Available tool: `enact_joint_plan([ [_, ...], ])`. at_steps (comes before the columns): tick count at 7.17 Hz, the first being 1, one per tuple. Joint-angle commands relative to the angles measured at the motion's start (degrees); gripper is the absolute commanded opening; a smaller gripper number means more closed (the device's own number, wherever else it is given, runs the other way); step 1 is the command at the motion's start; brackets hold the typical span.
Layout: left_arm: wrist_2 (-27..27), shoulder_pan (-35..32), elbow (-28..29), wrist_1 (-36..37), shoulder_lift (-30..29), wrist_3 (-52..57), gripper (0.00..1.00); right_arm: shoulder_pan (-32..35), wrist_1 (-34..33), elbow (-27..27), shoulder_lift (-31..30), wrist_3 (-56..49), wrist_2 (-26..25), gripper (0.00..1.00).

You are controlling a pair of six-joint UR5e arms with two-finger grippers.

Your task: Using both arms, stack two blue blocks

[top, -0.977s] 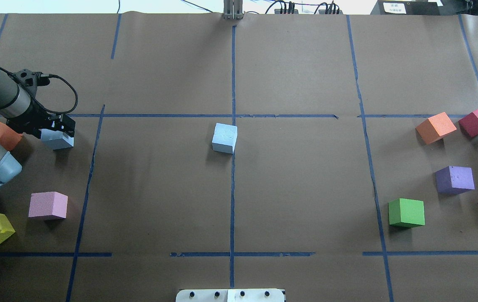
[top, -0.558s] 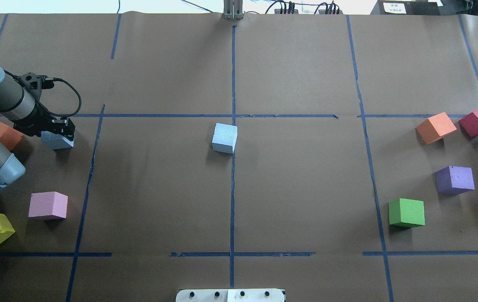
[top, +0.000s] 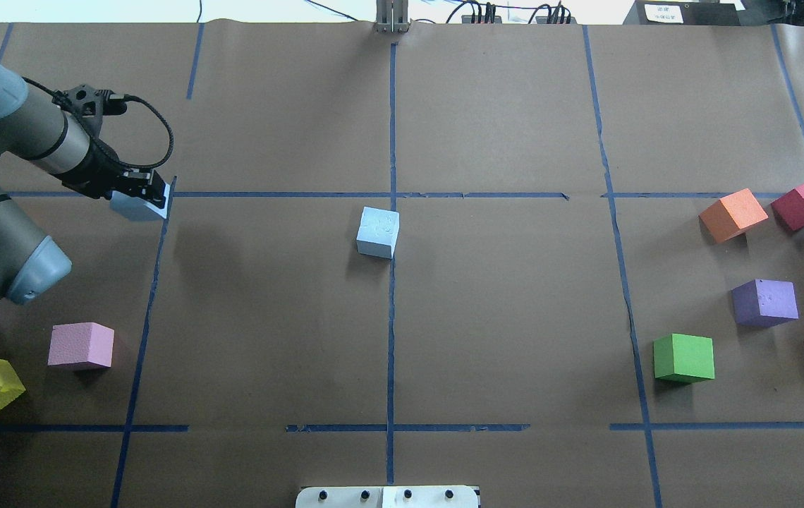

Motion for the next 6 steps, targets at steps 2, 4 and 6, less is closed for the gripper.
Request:
enact_joint_plan([
  [2, 4.13, 6.60, 0.53, 17.10, -19.35, -0.01, 0.38, 0.00, 0.00, 0.00, 0.00, 0.16, 0.00, 1.00],
  [4, 11.10, 12.58, 8.04, 20.21, -30.26, -0.10, 0.37, 0.00, 0.00, -0.09, 0.00, 0.16, 0.00, 1.00],
  [6, 13.65, 15.66, 12.64, 19.87, -33.73, 0.43, 0.37, 0.00, 0.00, -0.09, 0.00, 0.16, 0.00, 1.00],
])
